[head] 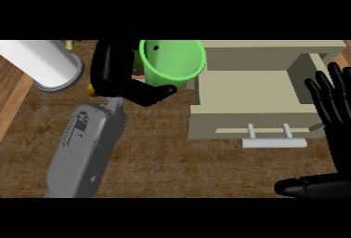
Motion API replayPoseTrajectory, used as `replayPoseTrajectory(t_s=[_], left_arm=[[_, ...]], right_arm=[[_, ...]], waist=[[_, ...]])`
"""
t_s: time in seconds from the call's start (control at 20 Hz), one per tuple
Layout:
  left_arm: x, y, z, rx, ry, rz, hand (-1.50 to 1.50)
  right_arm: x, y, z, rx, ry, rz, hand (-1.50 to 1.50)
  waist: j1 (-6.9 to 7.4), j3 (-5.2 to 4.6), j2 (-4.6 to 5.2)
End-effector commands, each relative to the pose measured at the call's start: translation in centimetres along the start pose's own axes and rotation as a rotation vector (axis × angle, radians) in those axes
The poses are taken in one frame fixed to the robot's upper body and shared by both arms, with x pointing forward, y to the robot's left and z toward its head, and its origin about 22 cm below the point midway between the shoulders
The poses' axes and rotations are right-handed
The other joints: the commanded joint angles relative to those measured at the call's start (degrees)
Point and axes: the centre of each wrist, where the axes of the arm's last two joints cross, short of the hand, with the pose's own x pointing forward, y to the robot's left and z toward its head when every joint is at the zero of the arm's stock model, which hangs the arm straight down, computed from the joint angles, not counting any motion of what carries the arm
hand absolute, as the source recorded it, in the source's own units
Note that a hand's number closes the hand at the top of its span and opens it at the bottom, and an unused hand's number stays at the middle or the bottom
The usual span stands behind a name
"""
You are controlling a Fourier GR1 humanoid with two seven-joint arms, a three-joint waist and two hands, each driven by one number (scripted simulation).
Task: Pick up the cup, place it into the drawer and close the drawer
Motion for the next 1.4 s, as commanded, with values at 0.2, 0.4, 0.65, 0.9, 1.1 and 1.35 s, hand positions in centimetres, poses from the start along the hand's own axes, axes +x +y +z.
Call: replayPoseTrajectory(t_s=[0.2, 0.4, 0.65, 0.9, 1.1, 1.35], left_arm=[[0.7, -2.7, -4.6, -0.019, 0.031, -0.038, 1.5], [0.3, -5.5, -5.8, -0.052, 0.067, -0.095, 1.5], [-1.2, -6.4, -7.4, -0.039, 0.091, -0.105, 1.5], [-2.6, -8.0, -7.5, -0.029, 0.117, -0.123, 1.5], [-3.7, -8.1, -8.1, -0.02, 0.141, -0.146, 1.5], [-6.0, -8.5, -6.1, -0.012, 0.195, -0.167, 1.5]], right_arm=[[-1.0, 1.6, -0.4, -0.008, -0.005, -0.002, -1.5], [-1.7, 0.0, -0.8, 0.013, 0.011, 0.004, -1.5], [-0.9, -0.4, -0.8, 0.019, 0.001, -0.002, -1.5], [-0.2, 0.5, 0.1, 0.03, -0.002, 0.008, -1.5], [-0.5, 0.3, -0.3, 0.012, -0.004, -0.007, -1.5], [-1.3, 0.3, -0.5, 0.025, -0.009, -0.005, -1.5]], waist=[[-0.09, -0.01, 0.09], [-0.41, 0.01, 0.18], [-0.94, 0.01, 0.31], [-1.55, 0.01, 0.35], [-1.9, 0.02, 0.53], [-2.94, 0.04, 0.67]])
